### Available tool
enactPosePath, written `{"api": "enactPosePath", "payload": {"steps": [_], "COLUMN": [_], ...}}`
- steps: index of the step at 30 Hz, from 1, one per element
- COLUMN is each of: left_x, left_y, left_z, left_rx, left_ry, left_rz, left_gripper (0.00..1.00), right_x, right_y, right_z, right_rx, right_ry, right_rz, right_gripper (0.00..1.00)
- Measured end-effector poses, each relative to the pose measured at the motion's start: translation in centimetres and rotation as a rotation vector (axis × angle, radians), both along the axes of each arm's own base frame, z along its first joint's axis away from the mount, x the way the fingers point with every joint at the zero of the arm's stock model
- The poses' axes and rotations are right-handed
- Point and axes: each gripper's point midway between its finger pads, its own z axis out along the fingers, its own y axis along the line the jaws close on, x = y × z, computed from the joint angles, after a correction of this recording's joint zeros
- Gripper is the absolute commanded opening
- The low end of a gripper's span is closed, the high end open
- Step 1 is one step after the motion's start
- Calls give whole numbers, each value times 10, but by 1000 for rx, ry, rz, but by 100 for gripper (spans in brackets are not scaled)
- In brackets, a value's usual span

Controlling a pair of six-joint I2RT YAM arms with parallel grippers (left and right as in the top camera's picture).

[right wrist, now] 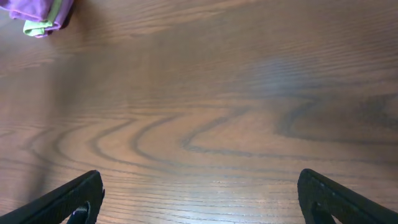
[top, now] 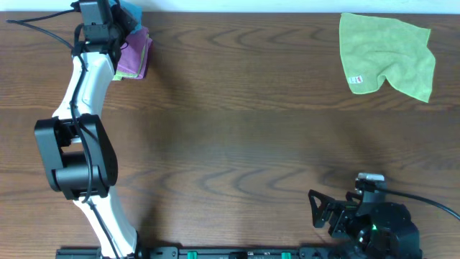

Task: Fold the cloth
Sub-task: 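Place the folded blue cloth on top of the pink cloth stack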

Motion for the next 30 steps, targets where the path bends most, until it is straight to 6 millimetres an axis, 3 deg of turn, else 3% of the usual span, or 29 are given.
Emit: {"api": "enactPosePath", "payload": {"steps": [15,22,27,30], "left_x": [-11,-15,-19,-23], "left_y": [10,10,12,15], "left_z": [-29,-73,-85,-88], "left_rx": [32,26,36,49], "left_ry": [104,207,245,267], "left_rz": [49,46,59,69], "left_gripper": [6,6,6,25], "right_x": [0,0,0,0], "right_y": [0,0,0,0], "right_z": [0,0,0,0], "right_rx": [0,0,0,0], "right_ry": [0,0,0,0], "right_rz": [0,0,0,0], "right_gripper": [99,99,99,99]}}
